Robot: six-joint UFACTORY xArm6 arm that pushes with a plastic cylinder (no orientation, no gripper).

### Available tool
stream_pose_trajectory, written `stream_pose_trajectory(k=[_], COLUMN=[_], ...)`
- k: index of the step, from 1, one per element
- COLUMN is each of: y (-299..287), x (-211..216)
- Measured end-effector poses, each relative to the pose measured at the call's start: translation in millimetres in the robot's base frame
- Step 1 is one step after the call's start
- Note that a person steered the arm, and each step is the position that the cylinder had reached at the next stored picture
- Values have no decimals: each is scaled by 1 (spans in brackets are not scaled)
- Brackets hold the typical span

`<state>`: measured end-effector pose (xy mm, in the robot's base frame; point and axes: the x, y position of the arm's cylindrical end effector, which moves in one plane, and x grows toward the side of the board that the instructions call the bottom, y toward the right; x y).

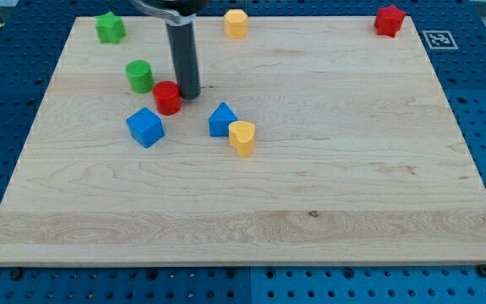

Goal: Separate red circle and blue cube

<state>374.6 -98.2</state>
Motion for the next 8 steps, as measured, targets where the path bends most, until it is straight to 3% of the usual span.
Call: stream_pose_trajectory(k=[2, 4, 8], y=[-61, -47, -47], x=[0, 1, 45])
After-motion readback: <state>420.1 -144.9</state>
